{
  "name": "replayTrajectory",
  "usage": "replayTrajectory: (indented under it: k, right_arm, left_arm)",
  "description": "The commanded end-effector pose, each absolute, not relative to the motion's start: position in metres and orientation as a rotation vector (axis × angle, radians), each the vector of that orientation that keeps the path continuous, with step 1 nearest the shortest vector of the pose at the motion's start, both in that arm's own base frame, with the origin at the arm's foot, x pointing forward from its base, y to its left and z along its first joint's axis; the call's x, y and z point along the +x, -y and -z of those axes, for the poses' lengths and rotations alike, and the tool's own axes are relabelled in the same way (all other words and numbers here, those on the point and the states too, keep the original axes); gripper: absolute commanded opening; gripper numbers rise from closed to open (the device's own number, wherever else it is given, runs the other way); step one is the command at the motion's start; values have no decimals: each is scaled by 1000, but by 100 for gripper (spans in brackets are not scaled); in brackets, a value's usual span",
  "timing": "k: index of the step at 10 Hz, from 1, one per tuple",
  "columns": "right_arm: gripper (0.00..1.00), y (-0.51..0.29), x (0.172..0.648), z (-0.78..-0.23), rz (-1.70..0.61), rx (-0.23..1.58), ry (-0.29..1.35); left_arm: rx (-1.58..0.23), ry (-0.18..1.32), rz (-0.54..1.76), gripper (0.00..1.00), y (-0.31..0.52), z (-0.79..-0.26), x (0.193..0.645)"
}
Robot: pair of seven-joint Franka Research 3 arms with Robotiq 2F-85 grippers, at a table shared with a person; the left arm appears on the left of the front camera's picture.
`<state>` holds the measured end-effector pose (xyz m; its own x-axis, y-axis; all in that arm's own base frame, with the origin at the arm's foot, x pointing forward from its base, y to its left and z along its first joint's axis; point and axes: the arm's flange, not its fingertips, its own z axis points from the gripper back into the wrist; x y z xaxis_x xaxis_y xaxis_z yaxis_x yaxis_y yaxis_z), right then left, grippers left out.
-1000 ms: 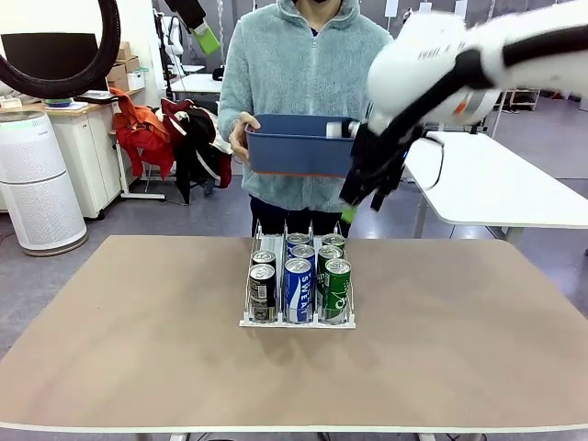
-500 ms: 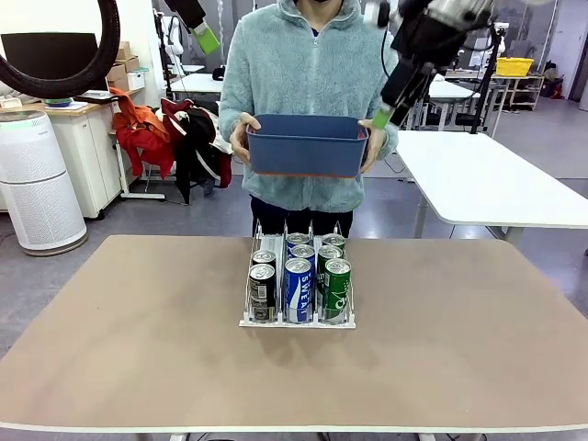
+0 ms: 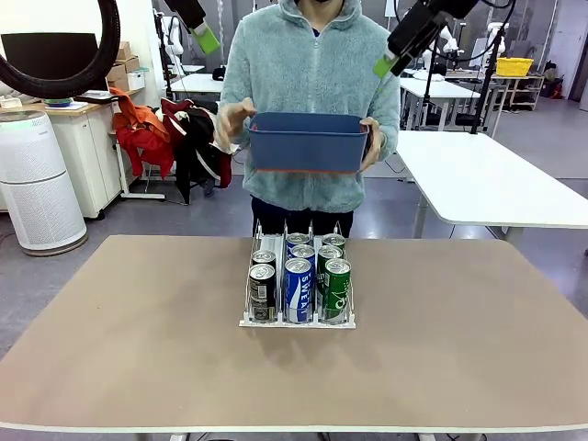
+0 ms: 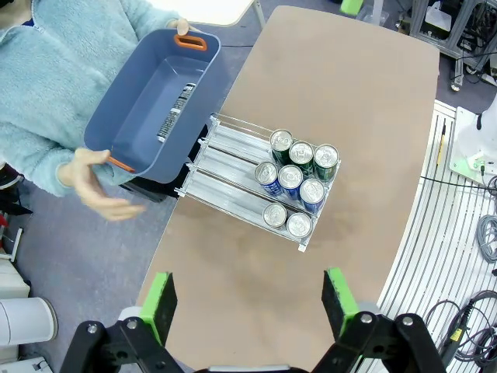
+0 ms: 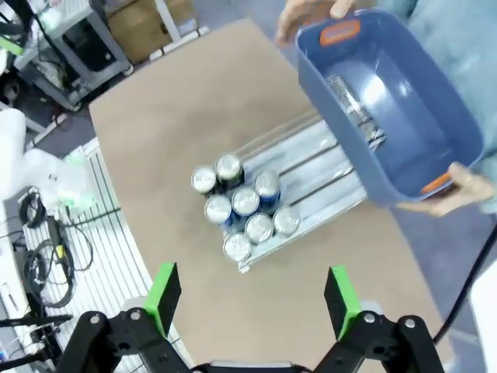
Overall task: Fill the beverage cans into the dispenser.
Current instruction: Pick up the Pepsi coke handed by the human.
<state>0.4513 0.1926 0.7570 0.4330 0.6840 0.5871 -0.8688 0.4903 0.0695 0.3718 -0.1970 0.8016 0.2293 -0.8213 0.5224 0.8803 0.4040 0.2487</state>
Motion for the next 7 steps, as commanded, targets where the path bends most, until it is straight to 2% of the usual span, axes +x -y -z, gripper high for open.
replayTrajectory:
  k: [1, 7]
  right_arm:
    - [99, -179, 438, -743, -1041, 426, 638]
    - [99, -150, 414, -786, -911, 358, 728]
  left_arm:
    - [-98, 636, 1178, 100, 194, -800, 371]
    - [-98, 636, 1178, 100, 194, -800, 371]
